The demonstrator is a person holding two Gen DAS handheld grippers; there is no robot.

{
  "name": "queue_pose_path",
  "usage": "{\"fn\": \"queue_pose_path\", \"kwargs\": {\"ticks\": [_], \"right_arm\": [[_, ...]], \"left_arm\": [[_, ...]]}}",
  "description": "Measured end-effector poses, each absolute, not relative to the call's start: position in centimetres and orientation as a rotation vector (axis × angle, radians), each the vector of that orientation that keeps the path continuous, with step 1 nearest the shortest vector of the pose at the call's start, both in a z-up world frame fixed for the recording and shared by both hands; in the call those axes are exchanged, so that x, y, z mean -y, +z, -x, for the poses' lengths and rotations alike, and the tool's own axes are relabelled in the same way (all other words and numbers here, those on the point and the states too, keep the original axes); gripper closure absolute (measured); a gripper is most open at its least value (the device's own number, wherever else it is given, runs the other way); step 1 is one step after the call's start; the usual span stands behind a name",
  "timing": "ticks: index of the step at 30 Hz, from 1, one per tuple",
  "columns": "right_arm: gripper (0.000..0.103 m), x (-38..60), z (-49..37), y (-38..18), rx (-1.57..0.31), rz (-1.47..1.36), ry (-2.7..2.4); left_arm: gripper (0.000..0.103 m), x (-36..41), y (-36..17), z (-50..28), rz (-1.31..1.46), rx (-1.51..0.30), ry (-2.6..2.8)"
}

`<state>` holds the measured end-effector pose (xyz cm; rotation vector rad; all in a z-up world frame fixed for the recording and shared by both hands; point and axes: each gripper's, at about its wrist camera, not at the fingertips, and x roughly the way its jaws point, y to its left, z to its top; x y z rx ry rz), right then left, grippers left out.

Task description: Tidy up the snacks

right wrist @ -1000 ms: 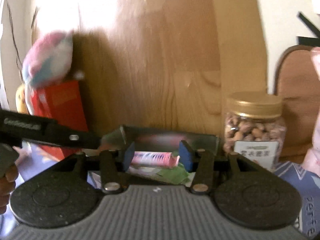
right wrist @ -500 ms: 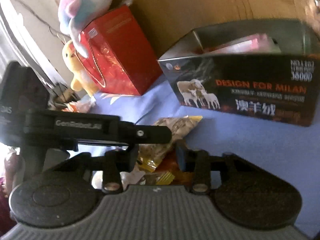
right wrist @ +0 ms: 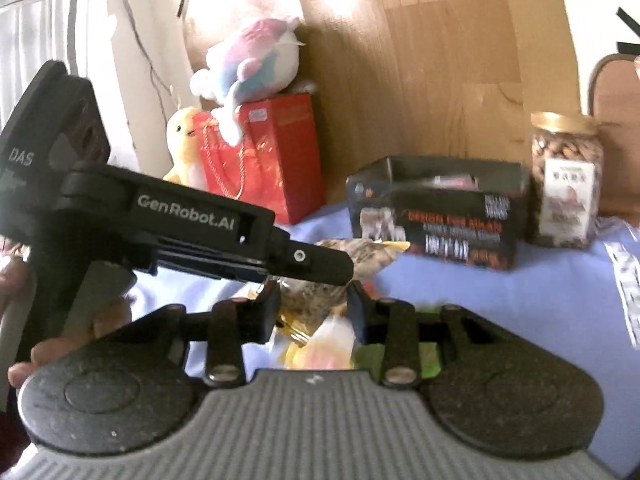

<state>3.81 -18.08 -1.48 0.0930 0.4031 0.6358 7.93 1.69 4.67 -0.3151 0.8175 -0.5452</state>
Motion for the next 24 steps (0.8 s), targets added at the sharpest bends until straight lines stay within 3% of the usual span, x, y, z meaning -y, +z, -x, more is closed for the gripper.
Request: {"fn": "queue_pose_path", "kwargs": {"ticks": [12,24], "right_arm": [[0.059,14.9,0.4,-4.7,-0.507,0.018,0.77],[0.052,18.2,1.5,-3.8,-0.442,-0.031,0.772]], "left_arm": [[0.058,-2.2,2.6,-2.4,0.173,-0.821,-0.435],[0.052,-8.2,3.8,-0.1,0.336,-0.778,-0.385]]}}
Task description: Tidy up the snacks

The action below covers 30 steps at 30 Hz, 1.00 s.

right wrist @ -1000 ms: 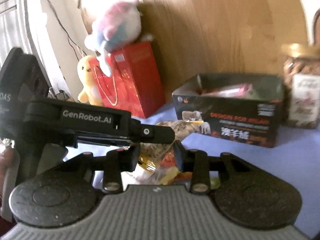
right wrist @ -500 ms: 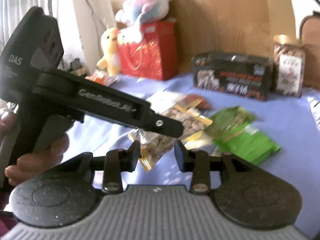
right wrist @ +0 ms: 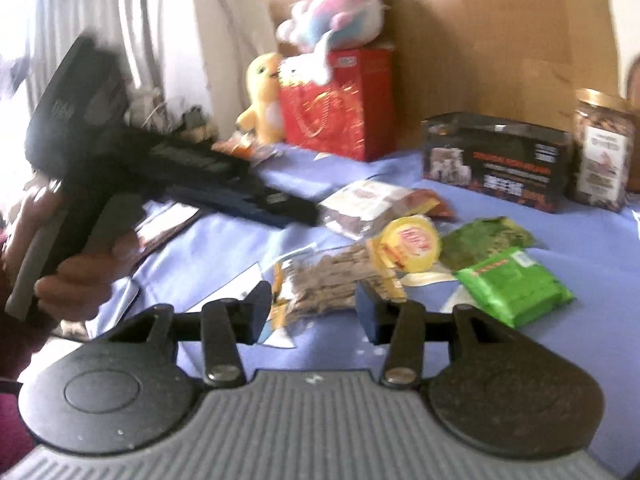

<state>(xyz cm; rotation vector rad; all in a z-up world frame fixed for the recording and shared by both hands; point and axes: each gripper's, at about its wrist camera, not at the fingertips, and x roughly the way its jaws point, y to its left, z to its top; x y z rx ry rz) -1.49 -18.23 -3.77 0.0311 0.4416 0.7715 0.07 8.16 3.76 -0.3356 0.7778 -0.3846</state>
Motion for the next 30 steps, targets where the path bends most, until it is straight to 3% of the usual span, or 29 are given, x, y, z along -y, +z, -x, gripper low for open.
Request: {"fn": "queue_pose_path", "kwargs": {"ticks": [12,28,30], "right_arm": [[0.052,19.8,-0.2,-4.6,-0.488,-0.119,0.704],[0.042,18.2,-3.9,-5.1,-0.553,-0.05,0.779],[0.042,17.7,-5.1,-5.5,-0.587,-0.063,0.793]], "left_arm": [[0.039,-9.6,1.3,0.9,0.452,-0.846,-0.377],[0.039,-8.7,-0.1,0.2,0.544,-0.943,-0.493],[0.044,-8.4,-0.3,0.0,0.535,-0.951,-0.484]]}}
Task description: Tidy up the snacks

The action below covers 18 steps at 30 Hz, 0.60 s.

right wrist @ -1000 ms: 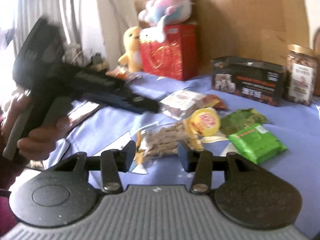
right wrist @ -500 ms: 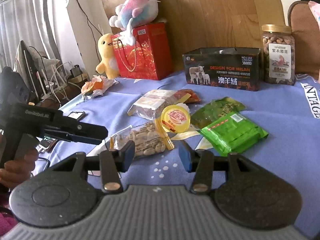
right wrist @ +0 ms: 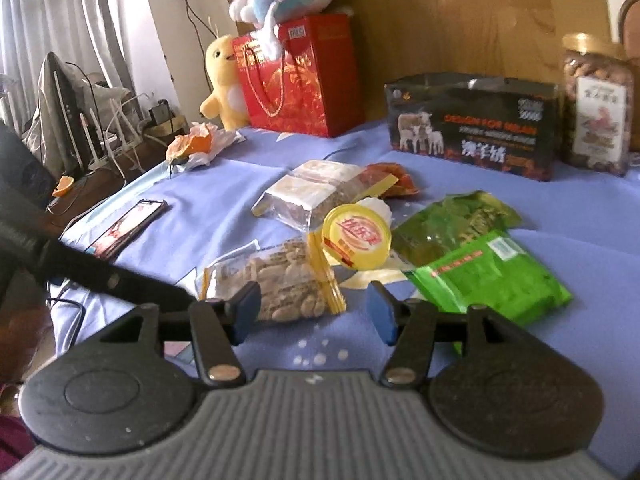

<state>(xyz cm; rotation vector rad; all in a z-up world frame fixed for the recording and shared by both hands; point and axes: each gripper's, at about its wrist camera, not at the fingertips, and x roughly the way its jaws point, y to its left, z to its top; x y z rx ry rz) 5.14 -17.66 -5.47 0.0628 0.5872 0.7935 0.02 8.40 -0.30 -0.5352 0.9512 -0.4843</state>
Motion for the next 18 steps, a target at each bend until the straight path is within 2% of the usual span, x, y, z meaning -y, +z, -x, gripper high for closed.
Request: {"fn": "queue_pose_path", "kwargs": {"ticks": [3,6,10,13,18], "right_arm": [[0.041,17.4,-5.6,-5.6,-0.621,-0.108,0.861],[0.045,17.5,-4.6,-5.5,-0.625,-0.112,0.918],[0.045,17.7,-3.5,-5.3,-0.613,-0.093,0.987],[0.04,16.9,-2.8,-5.1,-0.572,0.006,0.952],[0.04,15.2,-2.6,-5.6,-0.525,0.127,0.904]], "left_arm": [[0.048,-8.6,-0.3,-0.4,0.53,-0.945,-0.465],[0.048,-9.5,0.0,-0.8,0.536,-0.93,-0.429],[0.048,-10.5,0.3,-1.2,0.556,-0.912,-0.395],[0.048,-10.1,0.1,-1.6,0.554,-0.922,-0.396],[0.048,-8.5,0.2,-1.5,0.483,-0.902,-0.394]]}}
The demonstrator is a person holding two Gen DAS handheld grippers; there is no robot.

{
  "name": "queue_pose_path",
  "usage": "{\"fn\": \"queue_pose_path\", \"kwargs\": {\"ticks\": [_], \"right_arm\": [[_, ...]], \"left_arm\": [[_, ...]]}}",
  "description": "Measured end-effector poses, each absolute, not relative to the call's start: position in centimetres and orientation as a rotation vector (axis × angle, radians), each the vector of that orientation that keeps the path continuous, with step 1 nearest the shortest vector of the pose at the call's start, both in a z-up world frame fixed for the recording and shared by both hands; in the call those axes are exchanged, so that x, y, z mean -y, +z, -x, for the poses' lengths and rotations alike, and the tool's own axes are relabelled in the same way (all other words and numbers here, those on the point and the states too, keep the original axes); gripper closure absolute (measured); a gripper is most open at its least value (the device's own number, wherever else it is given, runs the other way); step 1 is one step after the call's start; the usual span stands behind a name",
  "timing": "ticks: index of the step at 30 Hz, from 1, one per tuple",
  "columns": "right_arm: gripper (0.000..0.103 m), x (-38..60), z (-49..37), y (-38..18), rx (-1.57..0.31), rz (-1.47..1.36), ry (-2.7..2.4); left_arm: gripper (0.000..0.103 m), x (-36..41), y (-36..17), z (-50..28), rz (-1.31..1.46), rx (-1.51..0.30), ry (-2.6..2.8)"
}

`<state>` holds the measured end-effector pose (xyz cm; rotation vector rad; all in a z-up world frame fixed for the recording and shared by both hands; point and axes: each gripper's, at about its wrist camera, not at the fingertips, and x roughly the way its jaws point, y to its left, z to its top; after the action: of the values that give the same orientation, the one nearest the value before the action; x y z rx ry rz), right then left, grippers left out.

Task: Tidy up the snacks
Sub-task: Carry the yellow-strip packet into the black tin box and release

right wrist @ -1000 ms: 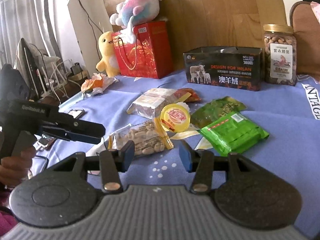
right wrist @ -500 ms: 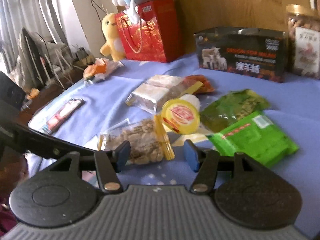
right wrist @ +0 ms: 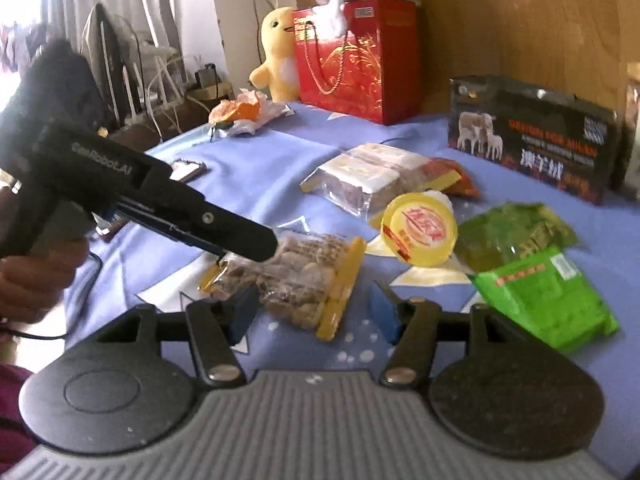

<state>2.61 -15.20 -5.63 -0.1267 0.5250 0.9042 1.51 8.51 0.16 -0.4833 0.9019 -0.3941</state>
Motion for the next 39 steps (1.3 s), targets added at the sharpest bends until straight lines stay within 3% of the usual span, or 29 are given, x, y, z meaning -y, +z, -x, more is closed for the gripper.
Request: {"fn": "queue_pose_path", "kwargs": {"ticks": [6,9,24,31,39], "right_arm": [[0.062,15.2,-2.1,-5.8,-0.495,0.117,0.907],[0.067,15.6,-2.1,-5.8,-0.489,0.076,0.885],[0.07,17.4,-2.8,-3.1,-0.341,0.005,0.775],[0.07,18.3,-8.5,0.7,-0.254,-0.003,0.692],[0.07,18.8,-18.4,2.8,-0.285,-0.075,0.619]], "left_arm": [[0.053,-7.8,0.3,-1.5,0.445,-0.893,-0.394],[0.052,-7.6,0.4,-1.4,0.444,-0.887,-0.405],[0.052,-5.0,5.1,-4.4,0.339,-0.788,-0.473],[0.052,-2.7,9.1,-11.1,0.284,-0.674,-0.487],[0.052,-0.3,10.2,-20.8,0.267,-0.634,-0.444]]}}
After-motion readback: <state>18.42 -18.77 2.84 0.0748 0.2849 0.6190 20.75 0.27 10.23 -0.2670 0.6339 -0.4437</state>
